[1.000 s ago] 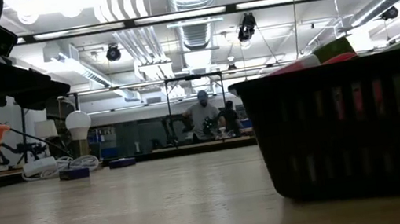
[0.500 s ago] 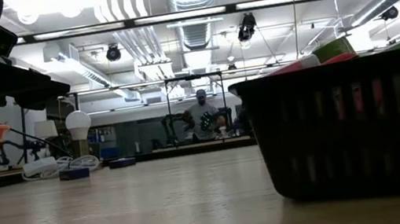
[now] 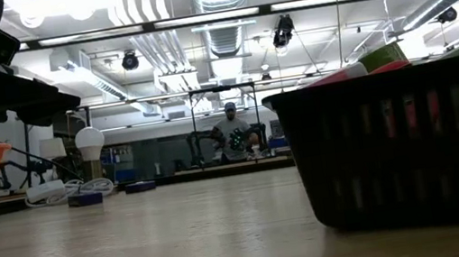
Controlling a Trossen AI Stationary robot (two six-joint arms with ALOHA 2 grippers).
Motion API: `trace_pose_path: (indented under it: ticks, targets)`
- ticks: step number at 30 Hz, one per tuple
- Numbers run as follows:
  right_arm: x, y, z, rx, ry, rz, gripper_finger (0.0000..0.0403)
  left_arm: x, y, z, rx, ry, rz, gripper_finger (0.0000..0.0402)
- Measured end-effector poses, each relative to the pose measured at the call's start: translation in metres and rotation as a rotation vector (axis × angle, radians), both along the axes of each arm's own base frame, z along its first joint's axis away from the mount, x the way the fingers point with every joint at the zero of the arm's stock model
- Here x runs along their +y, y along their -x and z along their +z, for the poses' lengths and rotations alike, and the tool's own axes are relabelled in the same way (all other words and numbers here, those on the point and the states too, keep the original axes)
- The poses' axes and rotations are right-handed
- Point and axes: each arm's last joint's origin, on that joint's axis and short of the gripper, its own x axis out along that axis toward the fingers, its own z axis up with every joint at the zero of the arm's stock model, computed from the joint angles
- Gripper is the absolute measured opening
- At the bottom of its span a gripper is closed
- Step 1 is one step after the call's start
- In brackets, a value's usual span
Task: Pick & Place Office items
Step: Put the right white timer in the orange bin
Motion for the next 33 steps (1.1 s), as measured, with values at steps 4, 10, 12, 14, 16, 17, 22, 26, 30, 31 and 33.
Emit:
trace_pose_path:
  ticks: [4, 10, 12, 14, 16, 17, 22, 26, 30, 31, 33]
  targets:
    - [-0.015, -0.008, -0.006, 0.01, 0.043, -0.044, 0.0228, 0.0, 0.0, 0.0, 0.0, 0.0, 0.0, 0.0252]
    - [-0.045, -0.021, -0.017, 0.047, 0.098, -0.126, 0.0228, 0.0, 0.0, 0.0, 0.0, 0.0, 0.0, 0.0252]
    - [-0.055, -0.026, -0.02, 0.08, 0.117, -0.122, 0.0228, 0.0, 0.0, 0.0, 0.0, 0.0, 0.0, 0.0252]
    - [-0.065, -0.03, -0.023, 0.103, 0.146, -0.101, 0.0228, 0.0, 0.0, 0.0, 0.0, 0.0, 0.0, 0.0252]
    - [-0.072, -0.038, -0.025, 0.086, 0.182, -0.057, 0.0228, 0.0, 0.0, 0.0, 0.0, 0.0, 0.0, 0.0252]
    - [-0.074, -0.042, -0.025, 0.07, 0.208, -0.031, 0.0228, 0.0, 0.0, 0.0, 0.0, 0.0, 0.0, 0.0252]
    - [-0.083, -0.057, -0.024, 0.032, 0.319, 0.086, 0.0228, 0.0, 0.0, 0.0, 0.0, 0.0, 0.0, 0.0252]
    - [-0.09, -0.063, -0.024, 0.076, 0.37, 0.169, 0.0228, 0.0, 0.0, 0.0, 0.0, 0.0, 0.0, 0.0252]
    - [-0.091, -0.067, -0.023, 0.08, 0.386, 0.215, 0.0228, 0.0, 0.0, 0.0, 0.0, 0.0, 0.0, 0.0252]
    - [-0.091, -0.068, -0.023, 0.075, 0.402, 0.227, 0.0228, 0.0, 0.0, 0.0, 0.0, 0.0, 0.0, 0.0252]
    - [-0.09, -0.071, -0.022, 0.071, 0.449, 0.262, 0.0228, 0.0, 0.0, 0.0, 0.0, 0.0, 0.0, 0.0252]
